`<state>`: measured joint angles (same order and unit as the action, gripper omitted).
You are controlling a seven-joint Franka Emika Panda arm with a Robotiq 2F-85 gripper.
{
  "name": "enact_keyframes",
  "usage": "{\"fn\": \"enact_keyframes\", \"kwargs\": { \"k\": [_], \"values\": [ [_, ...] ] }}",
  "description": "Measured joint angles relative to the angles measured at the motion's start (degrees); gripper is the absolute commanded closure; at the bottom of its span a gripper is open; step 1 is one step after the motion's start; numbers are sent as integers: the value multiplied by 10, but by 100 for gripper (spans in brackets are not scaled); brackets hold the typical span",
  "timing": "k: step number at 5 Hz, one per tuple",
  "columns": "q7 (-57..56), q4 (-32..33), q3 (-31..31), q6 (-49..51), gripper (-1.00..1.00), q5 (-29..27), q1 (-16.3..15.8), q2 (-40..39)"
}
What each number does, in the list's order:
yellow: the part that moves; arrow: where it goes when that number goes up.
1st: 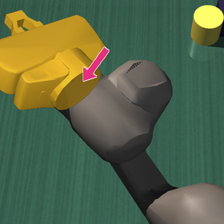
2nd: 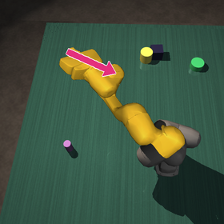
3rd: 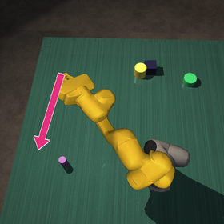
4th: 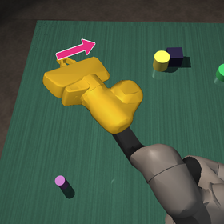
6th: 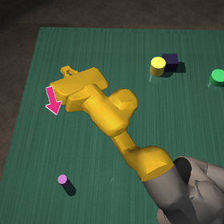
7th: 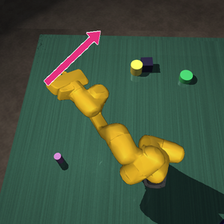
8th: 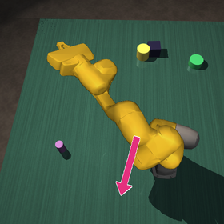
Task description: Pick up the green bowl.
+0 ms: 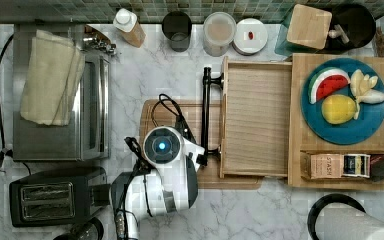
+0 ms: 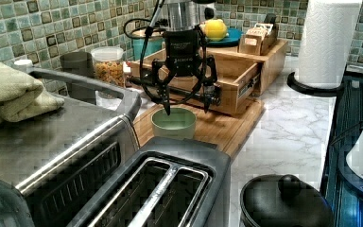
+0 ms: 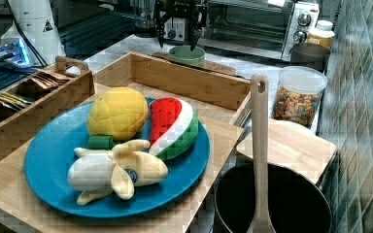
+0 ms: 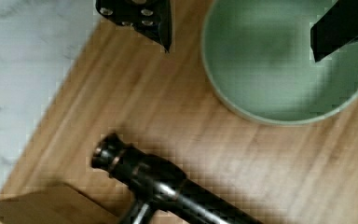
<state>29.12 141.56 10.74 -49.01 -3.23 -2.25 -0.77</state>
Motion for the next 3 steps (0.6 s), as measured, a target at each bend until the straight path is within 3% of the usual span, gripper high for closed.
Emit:
{"fn": "enact_keyframes", "kwargs": {
  "k": [3],
  "values": [
    [-19,59,-1,-67,-100,-11,2,11]
  ]
}}
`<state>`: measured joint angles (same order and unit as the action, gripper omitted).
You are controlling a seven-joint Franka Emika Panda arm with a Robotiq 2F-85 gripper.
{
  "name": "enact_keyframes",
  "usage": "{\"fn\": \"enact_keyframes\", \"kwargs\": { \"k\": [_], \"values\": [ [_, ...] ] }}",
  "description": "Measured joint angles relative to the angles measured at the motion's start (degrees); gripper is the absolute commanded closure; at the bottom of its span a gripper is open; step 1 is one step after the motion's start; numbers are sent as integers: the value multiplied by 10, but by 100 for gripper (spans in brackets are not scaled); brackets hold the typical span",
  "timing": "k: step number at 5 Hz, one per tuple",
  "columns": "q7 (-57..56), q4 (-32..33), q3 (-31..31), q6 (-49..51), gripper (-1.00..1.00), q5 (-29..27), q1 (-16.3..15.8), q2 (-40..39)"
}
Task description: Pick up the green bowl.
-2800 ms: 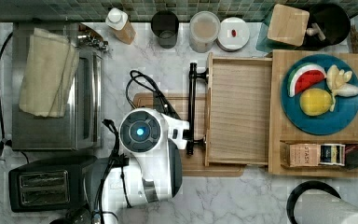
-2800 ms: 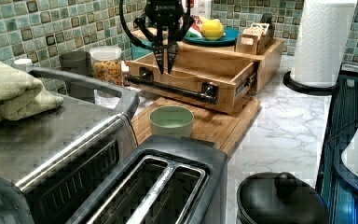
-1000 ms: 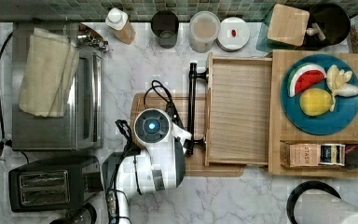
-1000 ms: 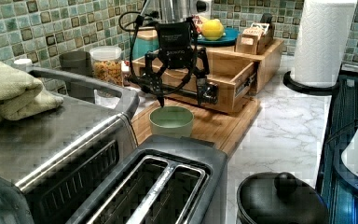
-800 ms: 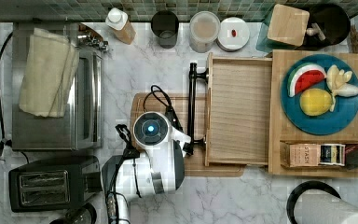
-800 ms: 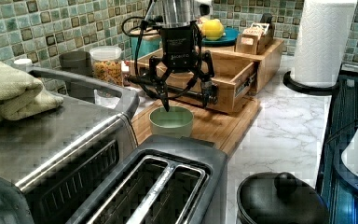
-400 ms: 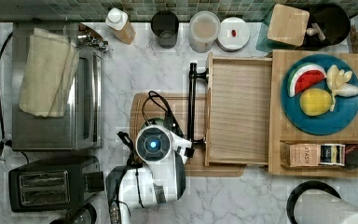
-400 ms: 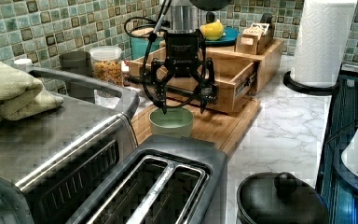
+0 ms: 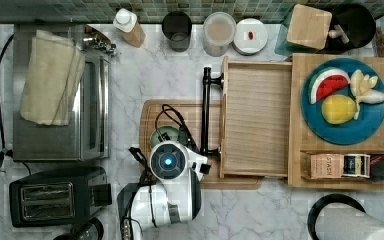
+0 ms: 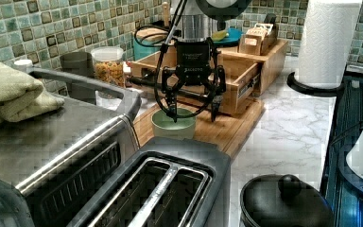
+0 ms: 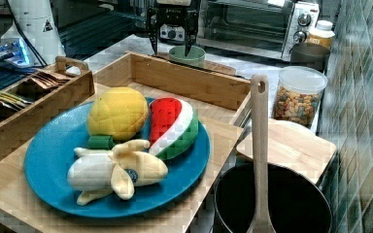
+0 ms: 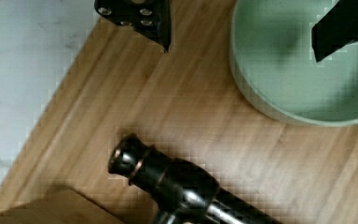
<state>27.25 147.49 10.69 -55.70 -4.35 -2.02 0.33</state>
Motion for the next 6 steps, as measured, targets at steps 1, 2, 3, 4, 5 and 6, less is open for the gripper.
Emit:
{"fn": "enact_keyframes", "kwargs": {
  "k": [1,2,3,4,5,6],
  "values": [
    [-12,8,0,-25,-100,-2,2,-1],
    [-12,12,12,-24,-100,-3,10,-1],
    [-12,17,14,-24,-100,-3,7,-1],
    [-12,21,12,-44,100,-3,7,-7],
    [-12,21,11,-85,100,-3,8,-22],
    [-12,22,12,-101,100,-3,8,-29]
  ]
}}
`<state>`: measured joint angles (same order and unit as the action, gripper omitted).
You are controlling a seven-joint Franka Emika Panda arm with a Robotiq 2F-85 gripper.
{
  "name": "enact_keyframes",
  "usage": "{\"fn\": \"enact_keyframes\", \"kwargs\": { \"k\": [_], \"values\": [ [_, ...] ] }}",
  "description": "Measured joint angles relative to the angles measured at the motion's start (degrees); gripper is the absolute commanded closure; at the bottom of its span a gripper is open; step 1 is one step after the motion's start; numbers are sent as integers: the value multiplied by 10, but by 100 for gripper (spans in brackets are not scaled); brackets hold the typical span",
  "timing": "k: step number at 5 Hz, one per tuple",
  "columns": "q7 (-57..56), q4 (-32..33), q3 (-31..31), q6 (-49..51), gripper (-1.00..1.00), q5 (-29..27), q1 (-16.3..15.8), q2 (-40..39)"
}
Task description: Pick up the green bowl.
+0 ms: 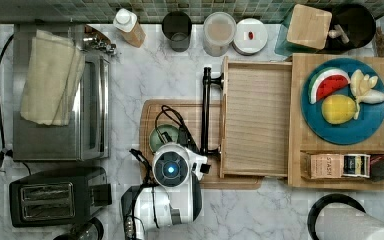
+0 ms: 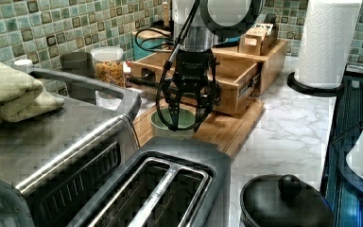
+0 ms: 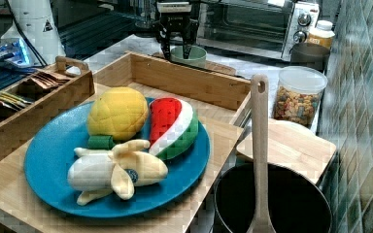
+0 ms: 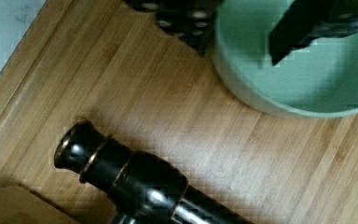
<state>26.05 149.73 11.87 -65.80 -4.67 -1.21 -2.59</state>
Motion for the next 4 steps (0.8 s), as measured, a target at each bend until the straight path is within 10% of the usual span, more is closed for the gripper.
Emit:
{"fn": "enact_keyframes", "kwargs": {
  "k": [4],
  "values": [
    [-30,1,-3,2,100,-7,0,6]
  ]
}}
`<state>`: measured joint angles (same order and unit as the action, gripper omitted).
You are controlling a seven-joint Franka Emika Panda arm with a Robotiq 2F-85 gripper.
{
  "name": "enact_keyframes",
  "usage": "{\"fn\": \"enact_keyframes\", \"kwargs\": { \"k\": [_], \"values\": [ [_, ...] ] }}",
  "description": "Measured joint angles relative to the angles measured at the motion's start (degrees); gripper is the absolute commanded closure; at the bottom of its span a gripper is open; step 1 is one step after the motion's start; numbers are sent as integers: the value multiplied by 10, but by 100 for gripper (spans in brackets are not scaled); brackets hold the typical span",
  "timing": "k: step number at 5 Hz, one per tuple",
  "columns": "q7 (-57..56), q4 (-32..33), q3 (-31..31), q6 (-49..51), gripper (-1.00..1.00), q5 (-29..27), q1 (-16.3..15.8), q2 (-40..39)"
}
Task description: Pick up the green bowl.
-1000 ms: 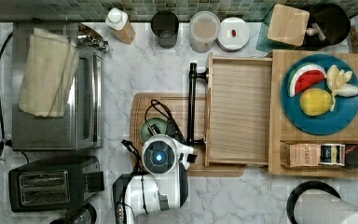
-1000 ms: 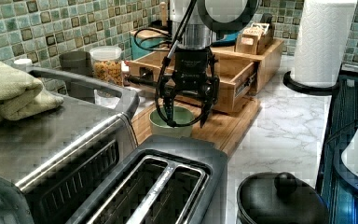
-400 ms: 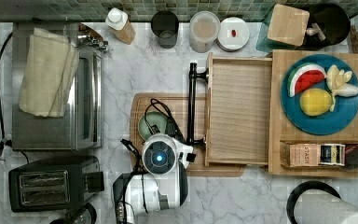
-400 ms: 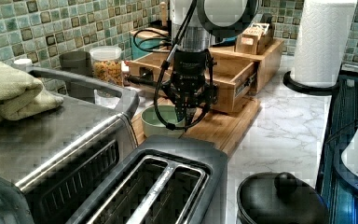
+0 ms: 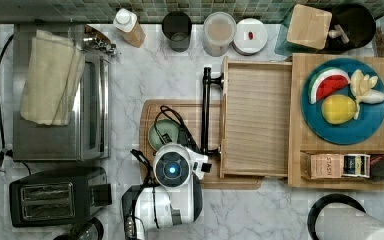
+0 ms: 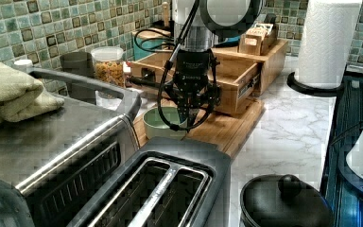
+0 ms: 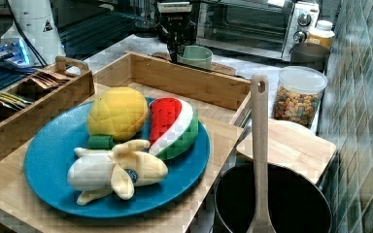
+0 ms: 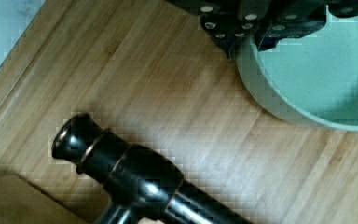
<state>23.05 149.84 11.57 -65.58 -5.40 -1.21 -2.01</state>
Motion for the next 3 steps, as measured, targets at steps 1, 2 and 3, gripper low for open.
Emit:
{"fn": "enact_keyframes", "kwargs": {
  "k": [1,2,3],
  "values": [
    [0,1,0,0,100,36,2,13],
    [0,-9,-1,65,100,40,1,36],
    [0,-38,-11,209,100,39,0,70]
  ]
}}
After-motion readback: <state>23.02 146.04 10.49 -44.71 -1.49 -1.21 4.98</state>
